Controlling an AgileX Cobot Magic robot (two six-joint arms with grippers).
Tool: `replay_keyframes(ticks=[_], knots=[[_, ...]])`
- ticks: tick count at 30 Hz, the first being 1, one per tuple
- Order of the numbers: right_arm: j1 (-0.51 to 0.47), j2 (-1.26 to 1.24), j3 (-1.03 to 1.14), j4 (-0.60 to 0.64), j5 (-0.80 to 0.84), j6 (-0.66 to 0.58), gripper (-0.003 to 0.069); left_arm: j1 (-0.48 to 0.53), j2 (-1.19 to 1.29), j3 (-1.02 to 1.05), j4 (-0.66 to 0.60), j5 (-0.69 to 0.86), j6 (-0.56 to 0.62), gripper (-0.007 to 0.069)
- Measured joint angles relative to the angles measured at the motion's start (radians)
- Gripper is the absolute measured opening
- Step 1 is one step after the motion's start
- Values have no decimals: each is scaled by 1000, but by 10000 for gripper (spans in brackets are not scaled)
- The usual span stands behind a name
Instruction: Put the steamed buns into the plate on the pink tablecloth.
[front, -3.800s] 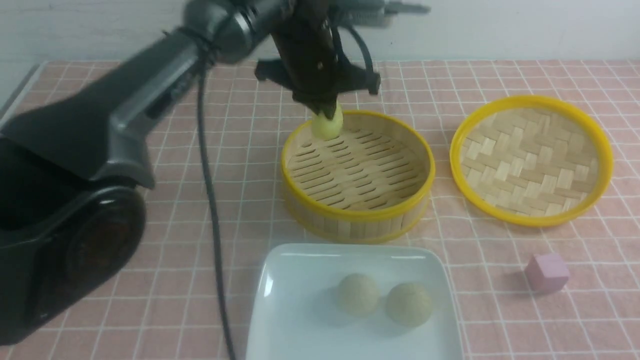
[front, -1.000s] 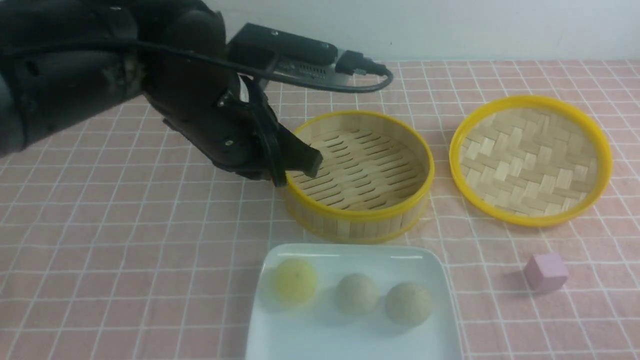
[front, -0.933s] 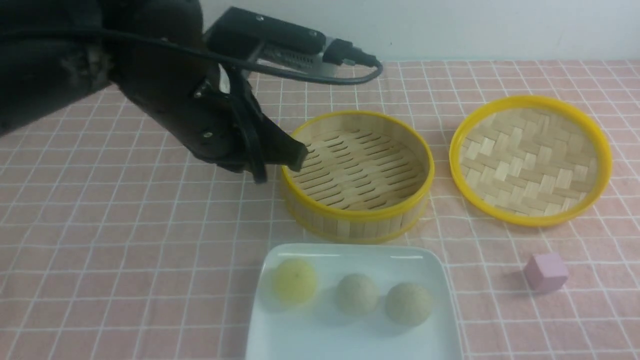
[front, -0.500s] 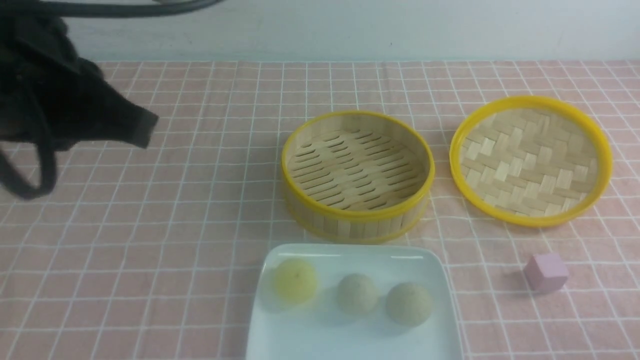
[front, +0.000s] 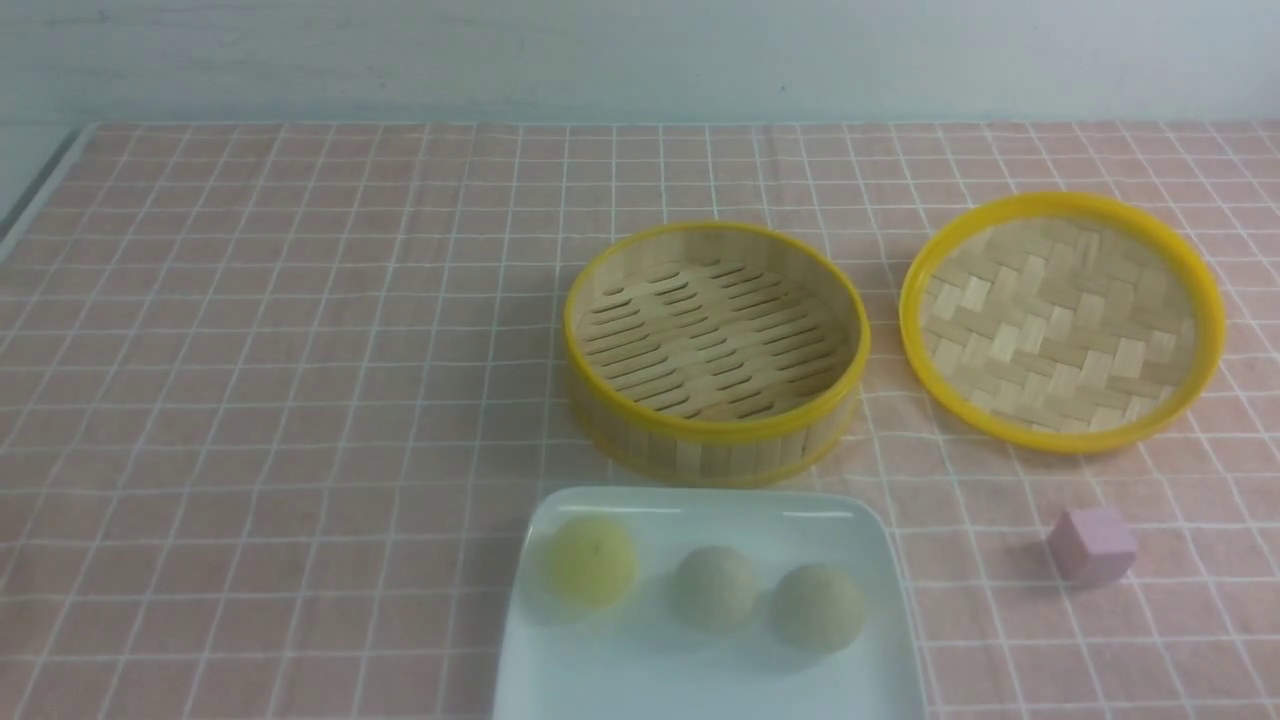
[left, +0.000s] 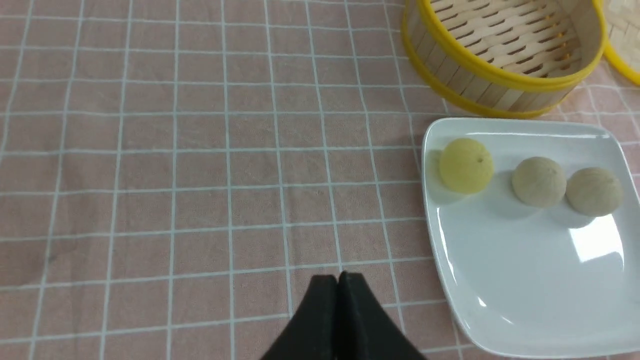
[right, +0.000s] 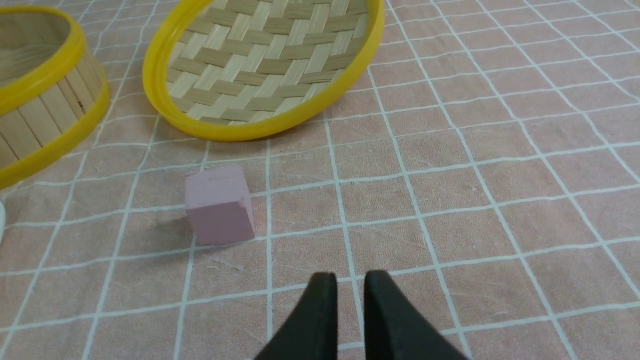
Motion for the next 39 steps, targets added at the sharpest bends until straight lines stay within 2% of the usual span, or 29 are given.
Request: replay_keyframes(ticks=[3,8,11,12,15,20,30,33,35,37,38,39], knots=[[0,0,0,0,0,-9,74,0,-98,86,7,-71,-7,6],[0,0,0,0,0,-12,83,0,-237,268,46,-364,-36,8],[0,0,0,0,0,-14,85,0,-244,325,72,-505,-40,11],[0,0,0,0,0,-14,87,0,-244,362,94,-608,-44,13],[0,0,0,0,0,-15,93,0,-244,429,131,-727,-44,15],[0,0,0,0,0,-15,101,0,-244,499,163,-750,-47,18],[0,0,0,0,0,-15,115,3,-245,566,177,-659,-47,29],[0,0,0,0,0,-15,120,46,-255,605,174,-678,-50,30],[0,0,0,0,0,-15,125,122,-278,645,138,-713,-36,32],[0,0,0,0,0,-15,128,175,-295,668,99,-733,-4,34],[0,0,0,0,0,-15,132,261,-323,710,35,-758,86,36],[0,0,0,0,0,-15,132,281,-326,714,19,-759,96,36]])
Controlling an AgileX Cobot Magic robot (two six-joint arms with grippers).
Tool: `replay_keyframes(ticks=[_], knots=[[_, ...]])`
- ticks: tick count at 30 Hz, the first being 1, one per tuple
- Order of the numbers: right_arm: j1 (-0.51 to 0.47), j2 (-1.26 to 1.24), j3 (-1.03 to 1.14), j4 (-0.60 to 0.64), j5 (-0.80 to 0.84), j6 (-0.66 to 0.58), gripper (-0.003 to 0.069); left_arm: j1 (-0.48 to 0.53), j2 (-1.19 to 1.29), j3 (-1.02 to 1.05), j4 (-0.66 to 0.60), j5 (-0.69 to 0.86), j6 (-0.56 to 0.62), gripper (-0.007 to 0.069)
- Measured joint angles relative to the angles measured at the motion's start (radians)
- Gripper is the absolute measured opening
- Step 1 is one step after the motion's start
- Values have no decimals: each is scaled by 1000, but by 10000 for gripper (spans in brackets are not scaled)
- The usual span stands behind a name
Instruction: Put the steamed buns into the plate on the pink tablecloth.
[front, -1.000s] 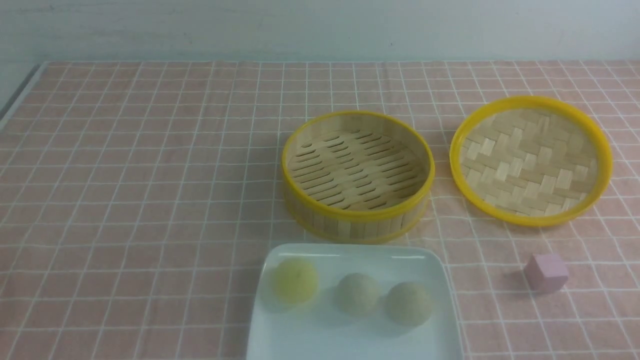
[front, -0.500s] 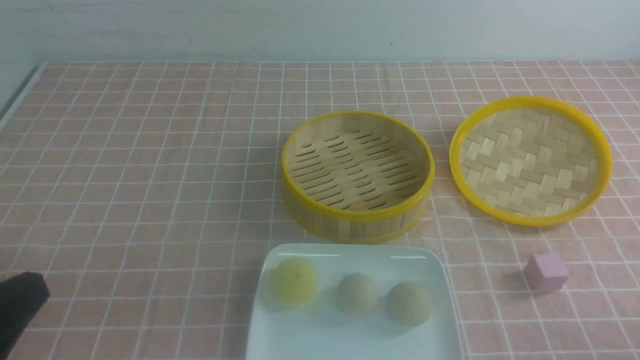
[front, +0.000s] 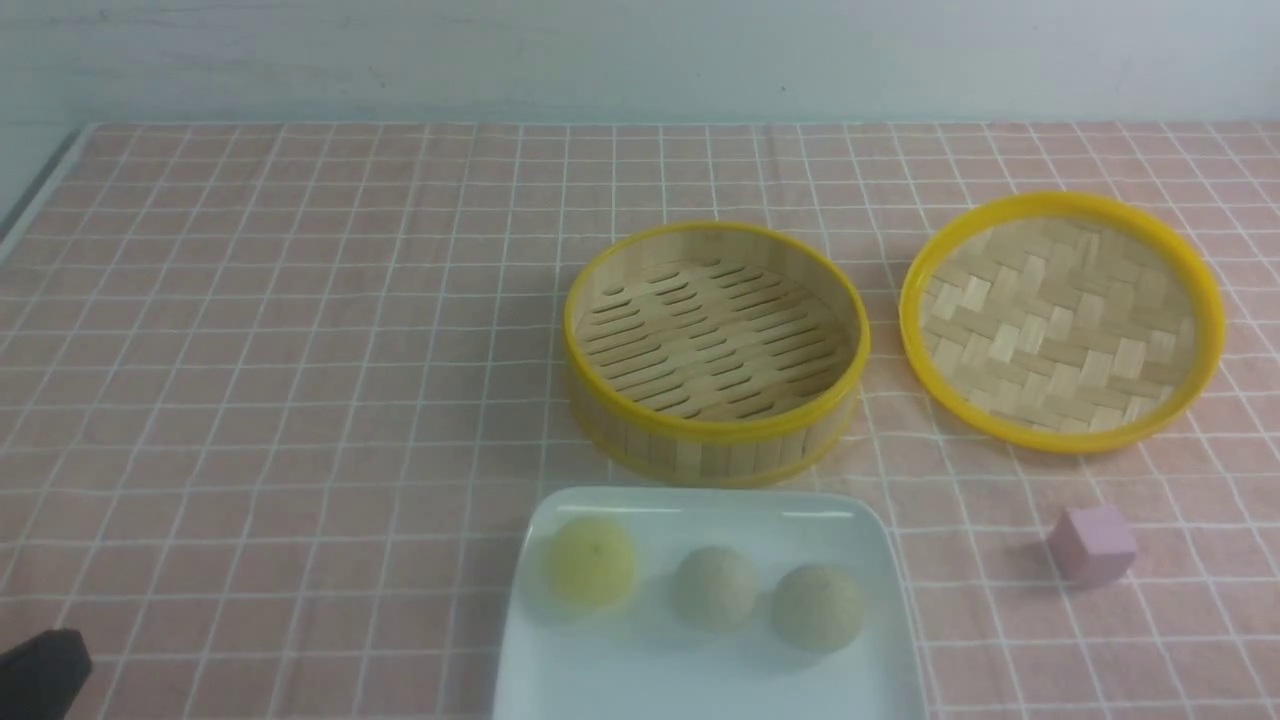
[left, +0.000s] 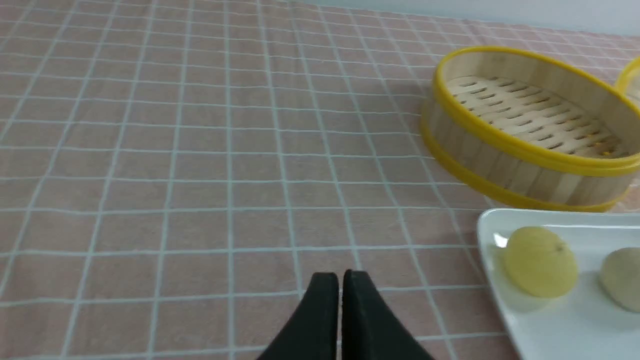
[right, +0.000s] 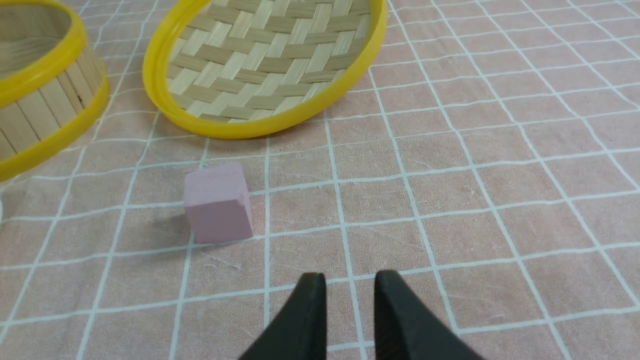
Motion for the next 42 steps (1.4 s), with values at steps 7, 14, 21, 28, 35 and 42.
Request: replay_keyframes(ticks=[7,14,21,28,35,42], knots=[[0,0,0,0,0,0,134,282,-49,125,-224,-13,251,41],[0,0,0,0,0,0,139,312,-105,184,-191,-48,216,51],[0,0,0,0,0,0,148,312,-106,189,-189,-74,205,60],[0,0,0,0,0,0,155,312,-106,189,-188,-76,205,66],[0,0,0,0,0,0,167,312,-106,190,-182,-79,205,73],[0,0,0,0,0,0,175,312,-106,191,-182,-81,205,76]])
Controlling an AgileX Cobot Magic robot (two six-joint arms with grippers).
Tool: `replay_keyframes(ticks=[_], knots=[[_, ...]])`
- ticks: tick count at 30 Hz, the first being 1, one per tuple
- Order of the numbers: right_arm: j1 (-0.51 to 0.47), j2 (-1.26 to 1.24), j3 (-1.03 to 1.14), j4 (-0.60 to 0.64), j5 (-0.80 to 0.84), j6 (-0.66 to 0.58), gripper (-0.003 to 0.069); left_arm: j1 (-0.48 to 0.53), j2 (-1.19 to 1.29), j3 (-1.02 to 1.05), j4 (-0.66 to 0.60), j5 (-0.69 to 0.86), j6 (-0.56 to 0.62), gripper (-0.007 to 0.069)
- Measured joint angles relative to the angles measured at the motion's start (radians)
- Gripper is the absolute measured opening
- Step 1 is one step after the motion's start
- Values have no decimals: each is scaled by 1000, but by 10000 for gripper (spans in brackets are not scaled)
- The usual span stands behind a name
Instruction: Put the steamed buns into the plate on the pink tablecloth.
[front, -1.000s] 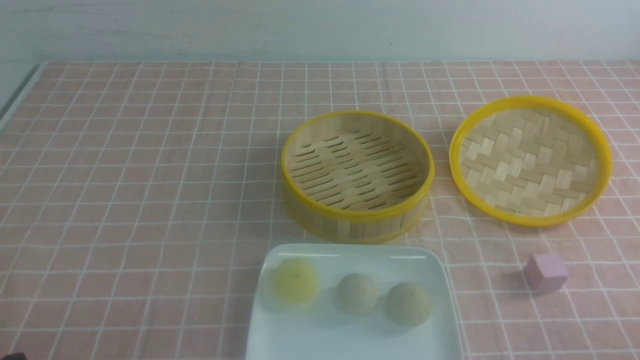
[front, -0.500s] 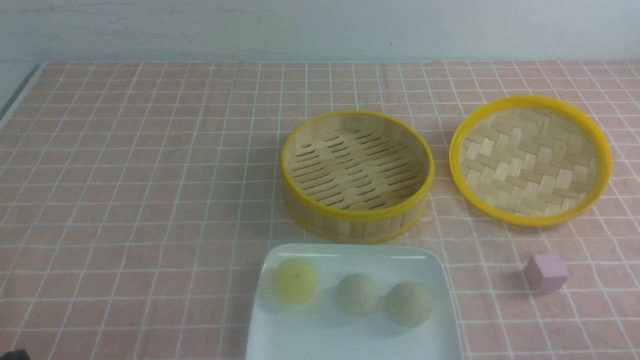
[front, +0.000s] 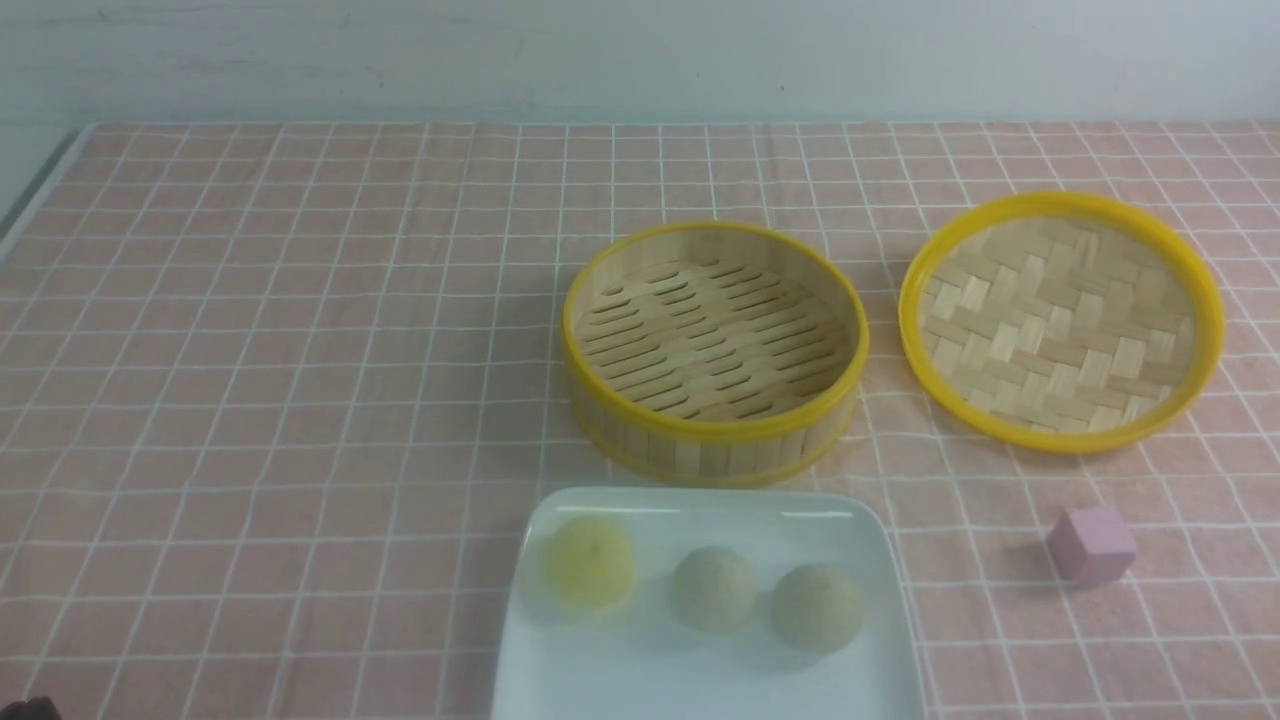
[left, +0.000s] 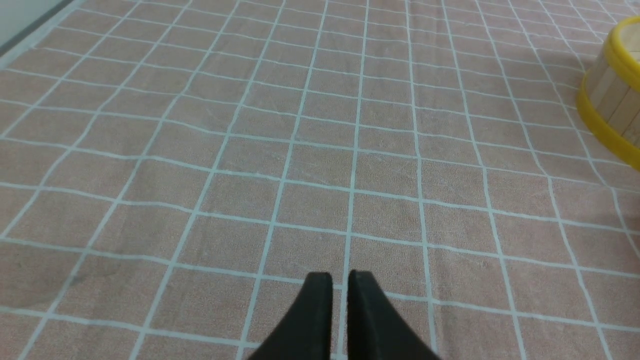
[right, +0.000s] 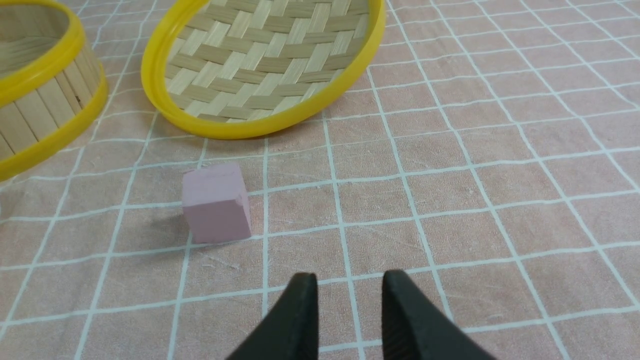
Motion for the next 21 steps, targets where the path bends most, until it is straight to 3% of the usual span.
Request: replay_keyframes(ticks=[21], knots=[[0,0,0,0,0,0,201,0,0,0,0,0,0,97]])
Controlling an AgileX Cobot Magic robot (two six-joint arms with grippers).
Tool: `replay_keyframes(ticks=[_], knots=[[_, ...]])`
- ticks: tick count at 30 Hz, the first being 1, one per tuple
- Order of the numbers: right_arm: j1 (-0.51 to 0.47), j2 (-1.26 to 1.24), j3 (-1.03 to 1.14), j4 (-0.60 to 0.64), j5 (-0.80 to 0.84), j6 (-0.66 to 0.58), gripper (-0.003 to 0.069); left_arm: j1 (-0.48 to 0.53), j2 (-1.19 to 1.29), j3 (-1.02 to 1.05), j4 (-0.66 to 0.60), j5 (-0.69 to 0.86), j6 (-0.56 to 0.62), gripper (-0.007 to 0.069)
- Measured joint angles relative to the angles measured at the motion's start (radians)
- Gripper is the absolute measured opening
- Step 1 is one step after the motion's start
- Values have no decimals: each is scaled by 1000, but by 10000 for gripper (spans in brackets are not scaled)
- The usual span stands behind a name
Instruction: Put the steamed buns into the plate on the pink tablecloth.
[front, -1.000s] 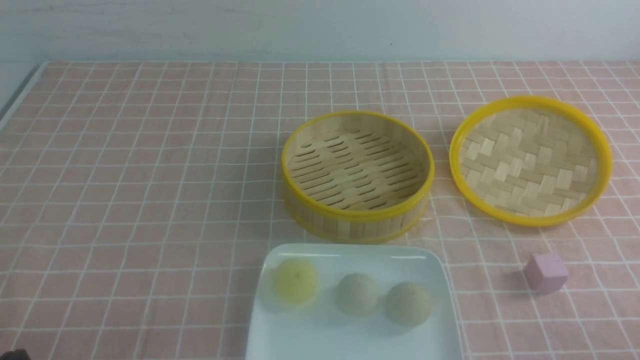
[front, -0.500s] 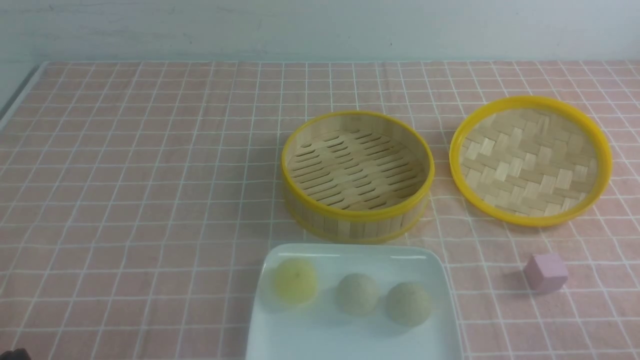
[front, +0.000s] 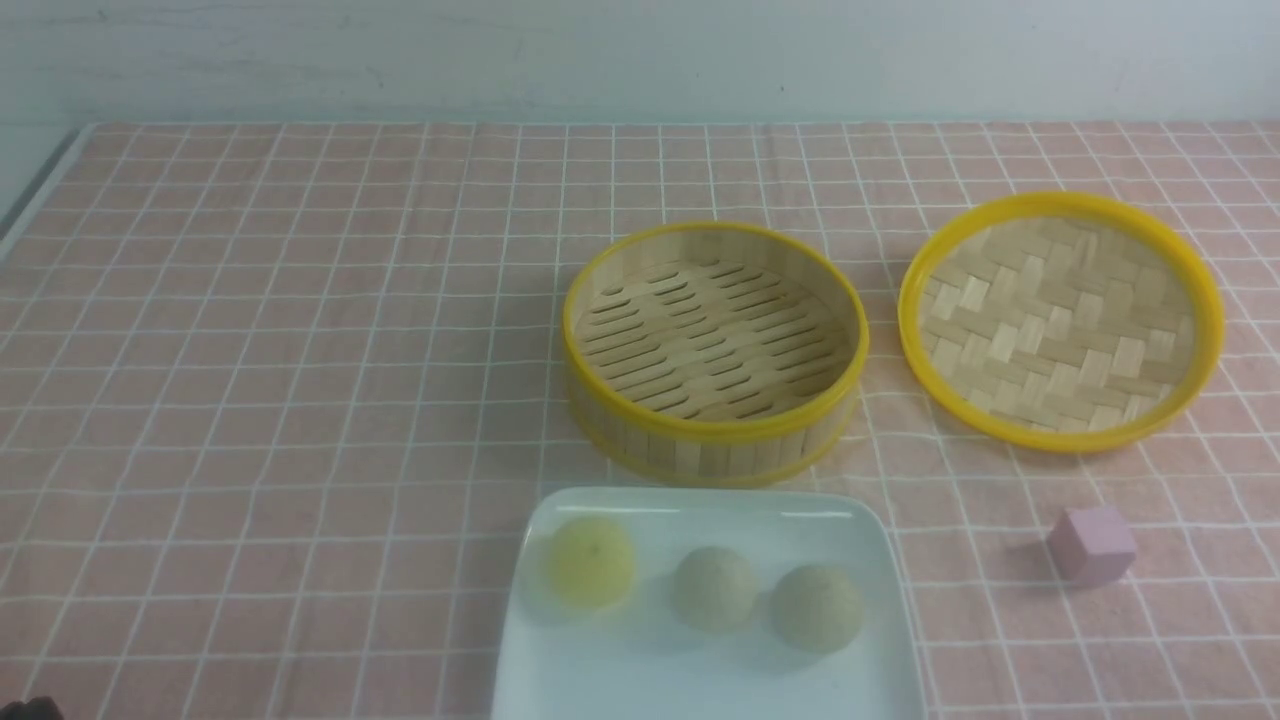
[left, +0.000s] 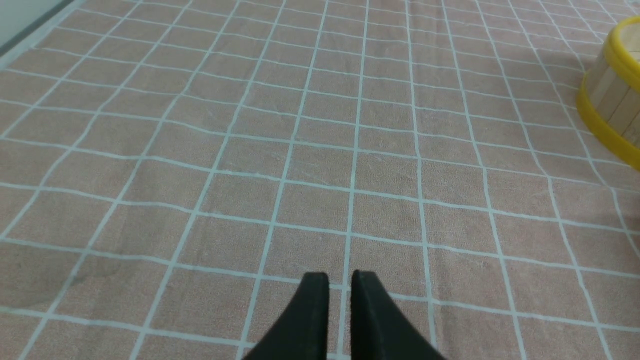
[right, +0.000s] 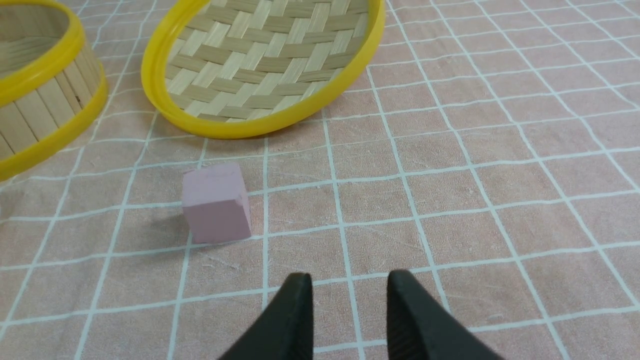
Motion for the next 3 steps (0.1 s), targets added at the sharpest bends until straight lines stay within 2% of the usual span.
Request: replay_keyframes(ticks=[3], knots=[[0,0,0,0,0,0,206,0,0,0,0,0,0,102]])
